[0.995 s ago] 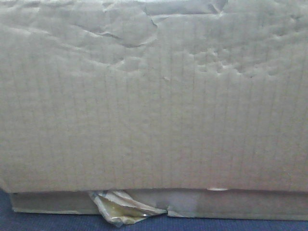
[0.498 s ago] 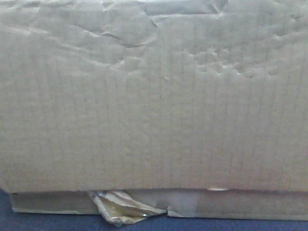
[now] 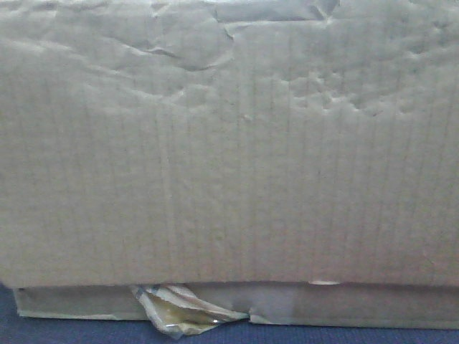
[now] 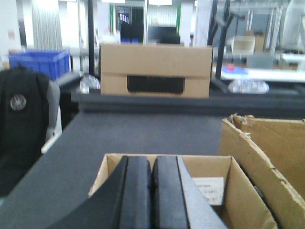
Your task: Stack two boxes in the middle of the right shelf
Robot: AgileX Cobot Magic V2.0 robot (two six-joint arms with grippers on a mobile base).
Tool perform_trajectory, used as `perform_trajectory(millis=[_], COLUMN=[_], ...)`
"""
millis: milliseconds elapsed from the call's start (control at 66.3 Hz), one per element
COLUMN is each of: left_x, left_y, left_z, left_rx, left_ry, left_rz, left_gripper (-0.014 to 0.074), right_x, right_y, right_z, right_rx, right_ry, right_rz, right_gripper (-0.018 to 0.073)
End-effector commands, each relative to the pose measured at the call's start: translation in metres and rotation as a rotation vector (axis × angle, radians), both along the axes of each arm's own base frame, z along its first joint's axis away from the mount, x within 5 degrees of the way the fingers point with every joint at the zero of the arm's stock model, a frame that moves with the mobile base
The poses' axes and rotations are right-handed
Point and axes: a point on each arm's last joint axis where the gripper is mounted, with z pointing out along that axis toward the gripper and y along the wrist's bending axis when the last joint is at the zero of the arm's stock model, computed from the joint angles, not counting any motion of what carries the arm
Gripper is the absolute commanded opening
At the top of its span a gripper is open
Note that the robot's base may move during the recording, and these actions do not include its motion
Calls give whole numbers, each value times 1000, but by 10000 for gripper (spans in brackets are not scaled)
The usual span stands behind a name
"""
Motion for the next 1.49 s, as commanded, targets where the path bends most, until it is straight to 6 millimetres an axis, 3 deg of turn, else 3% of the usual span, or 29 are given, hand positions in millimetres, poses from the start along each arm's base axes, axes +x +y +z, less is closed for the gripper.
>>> perform_trajectory(millis=[0,211,483,694,875,1011,1207,1282,1478], left_x=[15,76,144,175,198,201,207,208,212], left_y=[-2,-7,-9,-3,20,44,71,74,79], left_z=[21,49,54,47,49,50,44,43,40], left_rx=[-41,-108,-129,-119,-80,-92,-112,-78,-48], left_ry=[149,505,619,757,892,980,972,980,964], left_rz=[-18,-59,-59,-34,-63,-122,-26,-3,28], left_gripper=[-111,-111,-111,-111,-111,-111,-106,-43,359], right_x=[0,0,0,0,0,0,0,0,0], right_y=[0,0,0,0,0,0,0,0,0], right_z=[2,2,2,2,2,2,2,2,2], right_rx=[3,3,3,3,3,3,3,3,3], right_ry=[-21,-21,-21,-21,-21,-21,-21,-21,-21], right_rz=[-5,-5,-5,-5,-5,-5,-5,-5,-5], right_gripper=[-163,-163,-163,-163,-163,-163,-163,-163,-163])
